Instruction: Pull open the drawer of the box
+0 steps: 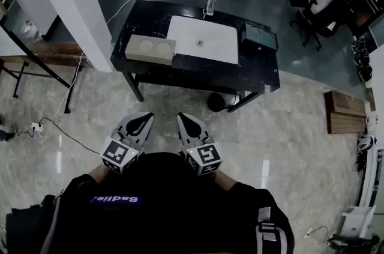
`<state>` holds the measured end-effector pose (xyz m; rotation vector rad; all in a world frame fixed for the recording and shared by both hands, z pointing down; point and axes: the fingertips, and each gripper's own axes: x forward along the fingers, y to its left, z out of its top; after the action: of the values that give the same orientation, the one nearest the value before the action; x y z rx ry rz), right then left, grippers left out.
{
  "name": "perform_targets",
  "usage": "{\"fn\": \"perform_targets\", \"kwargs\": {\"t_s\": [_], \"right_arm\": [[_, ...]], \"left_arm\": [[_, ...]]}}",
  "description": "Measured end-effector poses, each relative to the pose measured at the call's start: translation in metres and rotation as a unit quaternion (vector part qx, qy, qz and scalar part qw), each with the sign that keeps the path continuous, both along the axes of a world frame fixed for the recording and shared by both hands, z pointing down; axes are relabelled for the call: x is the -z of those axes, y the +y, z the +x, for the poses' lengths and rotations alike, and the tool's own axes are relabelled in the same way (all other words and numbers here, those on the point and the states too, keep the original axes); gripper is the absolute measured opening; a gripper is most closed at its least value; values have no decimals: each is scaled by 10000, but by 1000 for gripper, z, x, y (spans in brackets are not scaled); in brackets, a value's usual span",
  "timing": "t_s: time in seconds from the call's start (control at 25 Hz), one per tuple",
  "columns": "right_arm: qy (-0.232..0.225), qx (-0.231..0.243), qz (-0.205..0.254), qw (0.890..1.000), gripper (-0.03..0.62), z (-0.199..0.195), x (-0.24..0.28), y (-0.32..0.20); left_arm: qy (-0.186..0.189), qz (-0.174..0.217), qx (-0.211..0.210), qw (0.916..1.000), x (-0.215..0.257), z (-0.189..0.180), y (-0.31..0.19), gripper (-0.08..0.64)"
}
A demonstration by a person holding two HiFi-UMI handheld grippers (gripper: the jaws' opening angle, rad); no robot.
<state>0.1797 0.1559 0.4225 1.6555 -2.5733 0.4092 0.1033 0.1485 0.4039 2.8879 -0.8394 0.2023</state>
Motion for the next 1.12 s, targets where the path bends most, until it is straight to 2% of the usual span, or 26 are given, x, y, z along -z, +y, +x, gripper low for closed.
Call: {"fn": "perform_targets", "kwargs": {"t_s": [0.2, 0.36, 0.56, 0.8, 0.96, 1.12], "right_arm": [[115, -103, -30, 9999, 0, 2, -2, -25], [277, -388, -11, 9989, 0, -2, -1, -62], [573, -594, 81, 9966, 0, -35, 8, -122], [640, -890, 11, 9940, 0, -85, 16, -194], [715, -1036, -68, 9920, 0, -108, 13, -222], [709, -1294, -189, 9889, 0, -108, 10, -238]], "left_arm": [[171, -23, 56, 9998, 0, -2, -33, 2], [355, -53, -30, 9994, -5, -16, -78, 0], [606, 12, -106, 9981, 3, -56, -149, 1], [710, -36, -338, 9969, 5, -107, -223, 0], [732, -164, -435, 9962, 0, -135, -256, 1], [811, -367, -551, 9945, -8, -144, -272, 2]]}}
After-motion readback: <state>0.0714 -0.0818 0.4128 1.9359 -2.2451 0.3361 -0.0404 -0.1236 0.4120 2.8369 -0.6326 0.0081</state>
